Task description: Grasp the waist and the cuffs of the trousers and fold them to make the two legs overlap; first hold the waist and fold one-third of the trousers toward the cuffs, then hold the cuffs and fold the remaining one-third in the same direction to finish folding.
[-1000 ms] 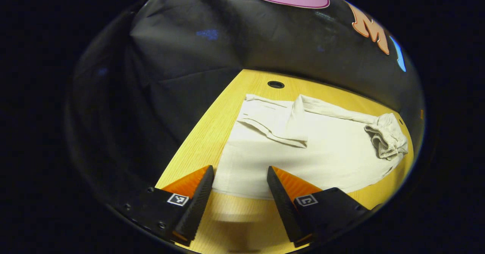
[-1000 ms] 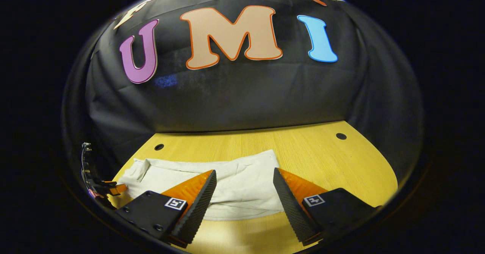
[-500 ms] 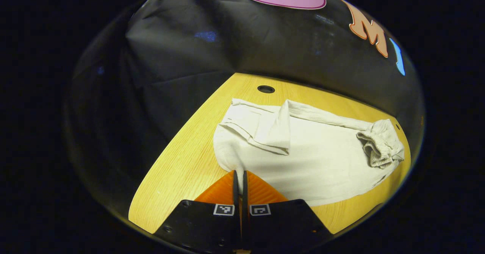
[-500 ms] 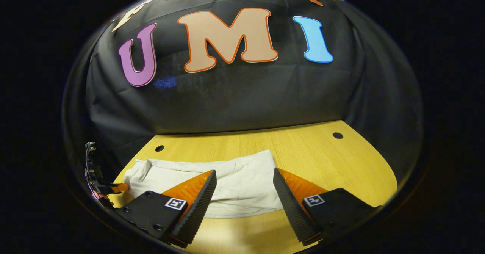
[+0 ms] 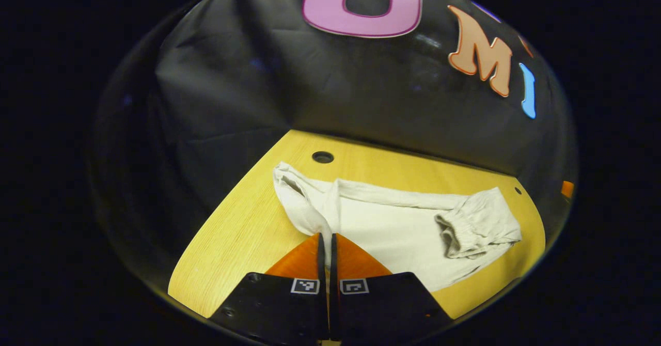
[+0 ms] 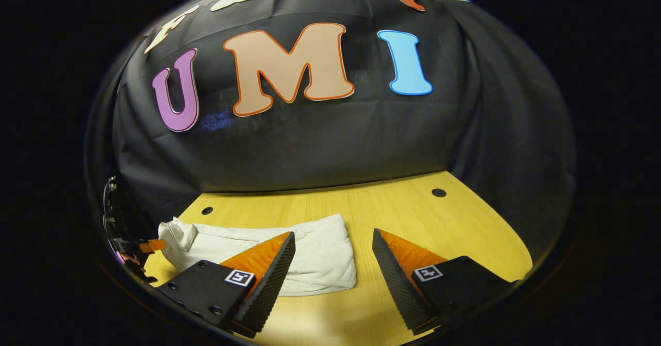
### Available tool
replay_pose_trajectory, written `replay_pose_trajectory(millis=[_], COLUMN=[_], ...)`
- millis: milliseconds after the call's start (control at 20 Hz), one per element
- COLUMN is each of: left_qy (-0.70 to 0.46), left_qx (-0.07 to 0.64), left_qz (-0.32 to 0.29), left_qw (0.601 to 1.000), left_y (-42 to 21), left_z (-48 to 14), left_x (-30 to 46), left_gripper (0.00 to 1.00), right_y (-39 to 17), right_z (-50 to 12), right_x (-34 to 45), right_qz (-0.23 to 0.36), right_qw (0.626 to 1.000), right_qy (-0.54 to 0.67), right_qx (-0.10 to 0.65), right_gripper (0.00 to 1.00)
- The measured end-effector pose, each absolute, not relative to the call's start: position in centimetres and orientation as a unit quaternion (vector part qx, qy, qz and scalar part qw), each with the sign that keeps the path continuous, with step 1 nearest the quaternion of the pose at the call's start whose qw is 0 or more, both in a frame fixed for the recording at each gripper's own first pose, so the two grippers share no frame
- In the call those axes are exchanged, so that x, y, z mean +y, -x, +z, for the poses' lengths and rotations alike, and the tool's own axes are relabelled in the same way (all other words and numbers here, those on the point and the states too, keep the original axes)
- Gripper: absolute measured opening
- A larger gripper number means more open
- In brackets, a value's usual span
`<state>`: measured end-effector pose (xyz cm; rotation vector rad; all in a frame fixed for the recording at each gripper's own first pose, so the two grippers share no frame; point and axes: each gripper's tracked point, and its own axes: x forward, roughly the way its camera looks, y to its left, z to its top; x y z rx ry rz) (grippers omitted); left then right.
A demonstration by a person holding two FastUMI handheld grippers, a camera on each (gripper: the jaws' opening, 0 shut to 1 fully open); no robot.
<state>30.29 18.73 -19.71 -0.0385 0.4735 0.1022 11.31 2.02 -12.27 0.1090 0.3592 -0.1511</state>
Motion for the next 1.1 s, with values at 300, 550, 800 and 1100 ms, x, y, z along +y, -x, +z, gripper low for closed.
replay_pose_trajectory(millis=[300, 550, 800, 1100], left_qy=[0.023, 0.009, -0.006, -0.02], left_qx=[0.198, 0.175, 0.171, 0.209], left_qz=[-0.008, -0.051, -0.097, -0.122], left_qw=[0.98, 0.983, 0.981, 0.97], left_y=[-32.7, -34.0, -35.3, -34.6], left_z=[-14.1, -11.1, -10.3, -14.5], left_x=[8.0, -1.0, -9.2, -15.5], left_gripper=[0.0, 0.0, 0.0, 0.0], right_y=[-10.0, -9.3, -8.6, -8.2], right_z=[-11.3, -11.4, -11.7, -11.9], right_x=[-1.6, -4.4, -7.7, -10.9], right_qz=[-0.06, -0.042, -0.037, -0.043], right_qw=[0.982, 0.983, 0.982, 0.982], right_qy=[-0.056, -0.045, -0.031, -0.031], right_qx=[0.172, 0.175, 0.181, 0.184], right_gripper=[0.92, 0.96, 0.92, 0.92])
